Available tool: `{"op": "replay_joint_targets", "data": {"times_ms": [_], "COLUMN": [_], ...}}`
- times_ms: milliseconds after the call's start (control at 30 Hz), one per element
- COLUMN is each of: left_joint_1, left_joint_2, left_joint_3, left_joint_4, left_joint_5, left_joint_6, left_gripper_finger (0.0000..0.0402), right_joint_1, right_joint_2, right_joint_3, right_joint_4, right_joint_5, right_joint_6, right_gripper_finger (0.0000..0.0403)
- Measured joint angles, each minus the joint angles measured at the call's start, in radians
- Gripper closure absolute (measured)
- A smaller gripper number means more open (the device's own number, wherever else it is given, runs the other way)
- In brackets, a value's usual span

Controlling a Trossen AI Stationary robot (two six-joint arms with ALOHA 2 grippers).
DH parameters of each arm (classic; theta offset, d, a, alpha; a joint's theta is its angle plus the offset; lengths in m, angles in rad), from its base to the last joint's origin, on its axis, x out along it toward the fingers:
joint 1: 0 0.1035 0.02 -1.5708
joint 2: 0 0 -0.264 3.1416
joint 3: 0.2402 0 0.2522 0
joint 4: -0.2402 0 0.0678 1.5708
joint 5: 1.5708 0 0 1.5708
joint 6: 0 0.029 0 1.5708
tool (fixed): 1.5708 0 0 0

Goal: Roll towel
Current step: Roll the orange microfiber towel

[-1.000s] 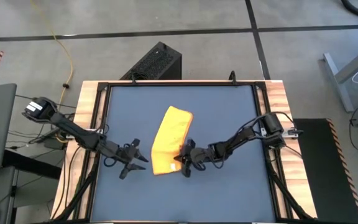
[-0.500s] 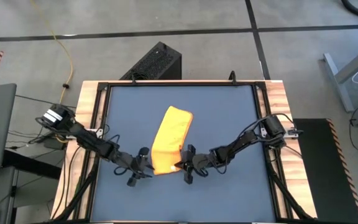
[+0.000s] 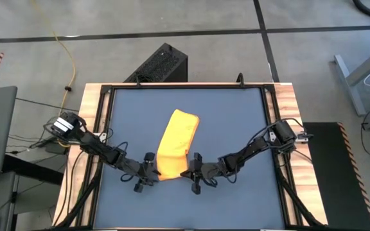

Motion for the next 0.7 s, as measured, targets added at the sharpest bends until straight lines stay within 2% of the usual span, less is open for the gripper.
{"op": "replay_joint_targets", "data": {"times_ms": [100,300,533,700], "left_joint_1": [0.001,0.015,0.017,0.016], "left_joint_2": [0.0,0.0,-0.08,-0.175], "left_joint_3": [0.0,0.0,-0.001,-0.001], "left_joint_4": [-0.015,-0.026,-0.056,-0.133], "left_joint_5": [-0.001,0.039,0.105,0.18], "left_joint_6": [0.0,-0.014,-0.019,-0.015], "left_gripper_finger": [0.0289,0.0389,0.0401,0.0401], "right_joint_1": [0.003,0.014,0.013,0.021], "right_joint_2": [-0.019,-0.106,-0.204,-0.211], "right_joint_3": [0.0,0.0,0.002,0.002], "right_joint_4": [-0.004,-0.025,-0.167,-0.19], "right_joint_5": [0.0,0.001,0.031,0.029], "right_joint_6": [-0.001,-0.099,-0.14,-0.14], "right_gripper_finger": [0.0383,0.0383,0.0383,0.0383]}}
